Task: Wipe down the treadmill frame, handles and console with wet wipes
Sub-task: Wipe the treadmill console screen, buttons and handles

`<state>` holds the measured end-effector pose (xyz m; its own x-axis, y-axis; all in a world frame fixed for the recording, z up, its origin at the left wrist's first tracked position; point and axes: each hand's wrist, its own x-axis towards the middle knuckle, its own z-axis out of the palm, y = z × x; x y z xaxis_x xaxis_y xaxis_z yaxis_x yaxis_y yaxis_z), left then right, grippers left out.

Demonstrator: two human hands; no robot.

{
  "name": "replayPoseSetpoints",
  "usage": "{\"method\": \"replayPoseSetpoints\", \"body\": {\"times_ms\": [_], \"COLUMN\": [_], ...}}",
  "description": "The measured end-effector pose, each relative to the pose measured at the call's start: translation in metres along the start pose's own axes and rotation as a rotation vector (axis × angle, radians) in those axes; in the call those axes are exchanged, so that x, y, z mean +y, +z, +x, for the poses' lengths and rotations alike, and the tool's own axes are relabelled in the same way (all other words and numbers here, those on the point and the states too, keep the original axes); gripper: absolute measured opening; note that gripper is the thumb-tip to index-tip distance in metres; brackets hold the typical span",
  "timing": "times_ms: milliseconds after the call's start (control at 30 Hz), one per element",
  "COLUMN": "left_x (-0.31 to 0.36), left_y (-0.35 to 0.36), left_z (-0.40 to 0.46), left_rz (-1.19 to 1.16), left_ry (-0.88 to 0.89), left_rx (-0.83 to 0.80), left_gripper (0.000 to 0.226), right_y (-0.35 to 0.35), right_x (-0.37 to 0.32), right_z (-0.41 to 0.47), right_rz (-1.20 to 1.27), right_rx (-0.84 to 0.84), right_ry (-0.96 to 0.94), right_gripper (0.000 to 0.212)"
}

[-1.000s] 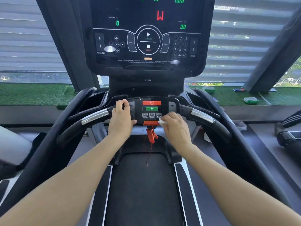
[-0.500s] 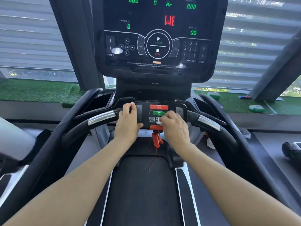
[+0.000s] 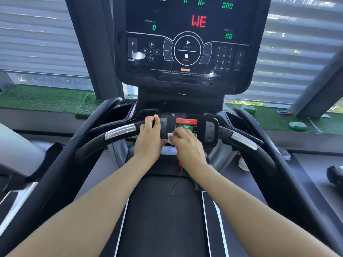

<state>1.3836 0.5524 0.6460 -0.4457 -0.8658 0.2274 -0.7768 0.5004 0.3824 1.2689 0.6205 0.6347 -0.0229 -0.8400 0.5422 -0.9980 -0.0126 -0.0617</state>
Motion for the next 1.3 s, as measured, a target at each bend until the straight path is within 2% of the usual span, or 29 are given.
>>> {"method": "replayPoseSetpoints", "body": {"times_ms": [133,267,367,433,500,567,633,700,967,1033,1167,1200,1267,1300], "left_x": [-0.001,-0.001,0.000,0.000,0.001,0.001,0.001,0.001,-0.001,-0.001,-0.001,-0.002,-0.002,-0.003], "left_y": [0.000,0.000,-0.001,-0.001,-0.001,-0.001,-0.001,-0.002,0.000,0.000,0.001,0.001,0.002,0.002], "left_z": [0.000,0.000,0.000,0.000,0.000,0.000,0.000,0.000,0.000,0.000,0.001,0.001,0.000,0.000], "left_rz": [-0.025,-0.034,-0.025,-0.017,-0.018,-0.020,-0.024,-0.028,-0.004,-0.011,-0.036,-0.039,-0.035,-0.027], "left_ry": [0.001,-0.003,-0.005,-0.002,-0.003,-0.001,0.002,-0.001,0.009,0.010,0.003,0.000,0.000,0.003], "left_rx": [0.000,0.012,0.006,0.002,-0.002,-0.004,-0.002,0.003,0.009,0.010,0.014,0.016,0.019,0.021], "left_gripper": [0.077,0.075,0.075,0.076,0.076,0.076,0.077,0.077,0.077,0.077,0.077,0.077,0.077,0.077], "right_y": [-0.006,-0.007,-0.003,-0.002,-0.004,-0.005,-0.009,-0.009,-0.001,-0.004,-0.012,-0.010,-0.006,-0.002], "right_x": [0.029,0.050,0.035,0.024,0.022,0.033,0.046,0.052,0.011,0.023,0.048,0.045,0.026,0.016], "right_z": [-0.014,-0.032,-0.021,-0.013,-0.011,-0.020,-0.031,-0.034,-0.006,-0.010,-0.006,-0.004,-0.001,-0.001], "right_rz": [0.008,-0.026,-0.040,-0.015,-0.014,-0.052,-0.090,-0.100,-0.092,-0.128,-0.088,-0.101,-0.098,-0.089], "right_rx": [0.024,0.076,0.096,0.087,0.040,0.002,-0.003,0.021,-0.021,-0.003,-0.001,0.024,0.043,0.056], "right_ry": [-0.008,0.116,0.064,0.002,-0.043,-0.064,-0.029,-0.004,-0.137,-0.155,0.235,0.283,0.253,0.181], "right_gripper": [0.018,0.031,0.011,0.020,0.016,0.020,0.034,0.037,0.026,0.014,0.028,0.034,0.039,0.032]}}
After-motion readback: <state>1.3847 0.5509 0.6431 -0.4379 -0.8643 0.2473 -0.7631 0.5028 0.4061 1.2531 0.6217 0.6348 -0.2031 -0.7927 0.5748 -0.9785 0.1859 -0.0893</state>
